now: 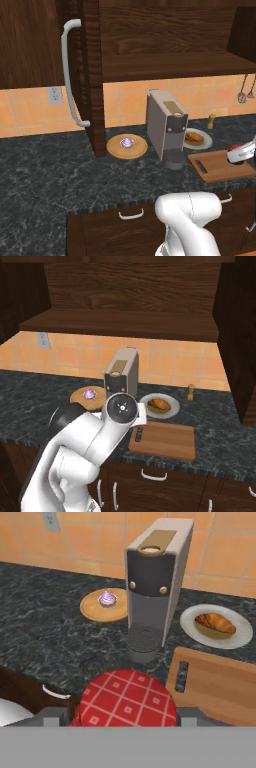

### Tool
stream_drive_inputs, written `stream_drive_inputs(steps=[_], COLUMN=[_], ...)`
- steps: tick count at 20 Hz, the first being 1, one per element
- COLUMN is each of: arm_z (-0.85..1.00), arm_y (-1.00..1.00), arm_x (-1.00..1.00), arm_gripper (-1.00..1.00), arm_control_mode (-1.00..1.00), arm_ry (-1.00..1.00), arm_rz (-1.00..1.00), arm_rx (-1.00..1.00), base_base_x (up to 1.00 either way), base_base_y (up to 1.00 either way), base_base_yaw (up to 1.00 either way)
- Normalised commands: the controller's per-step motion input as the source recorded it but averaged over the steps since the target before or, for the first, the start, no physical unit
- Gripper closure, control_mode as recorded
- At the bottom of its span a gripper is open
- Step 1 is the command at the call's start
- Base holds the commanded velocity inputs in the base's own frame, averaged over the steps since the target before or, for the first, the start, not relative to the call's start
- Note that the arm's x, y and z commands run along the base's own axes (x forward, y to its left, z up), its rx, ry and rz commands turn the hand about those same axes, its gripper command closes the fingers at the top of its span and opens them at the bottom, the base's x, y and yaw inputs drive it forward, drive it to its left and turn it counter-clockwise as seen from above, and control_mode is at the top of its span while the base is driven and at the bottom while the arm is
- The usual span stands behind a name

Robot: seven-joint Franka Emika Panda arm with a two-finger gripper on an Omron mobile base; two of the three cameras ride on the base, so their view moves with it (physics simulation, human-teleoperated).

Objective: From the different types of pastries on the counter, select a croissant and place it on the cutting board. Then retrieve a jar of jam from the cabinet and place it alongside the croissant on the cutting board.

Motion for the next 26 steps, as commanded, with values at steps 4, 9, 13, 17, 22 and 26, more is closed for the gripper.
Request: stream_drive_inputs(steps=[4,9,13,17,22,26], arm_z=[-0.04,-0.28,-0.66,-0.08,-0.01,-0.03], arm_y=[-1.0,-0.36,-0.18,-0.54,-0.91,0.0], arm_x=[0.37,0.01,-0.34,0.41,0.58,0.0], arm_gripper=[1.0,1.0,1.0,1.0,1.0,1.0], arm_control_mode=[-1.0,-1.0,-1.0,-1.0,-1.0,-1.0], arm_ry=[0.01,0.06,0.19,-0.06,-0.14,-0.01], arm_rz=[0.0,0.0,-0.03,0.0,0.0,0.0], arm_rx=[-0.02,-0.04,-0.13,0.0,0.01,-0.02], base_base_x=[0.0,0.0,0.0,0.0,0.0,0.0], base_base_y=[0.0,0.0,0.0,0.0,0.0,0.0], base_base_yaw=[0.0,0.0,0.0,0.0,0.0,0.0])
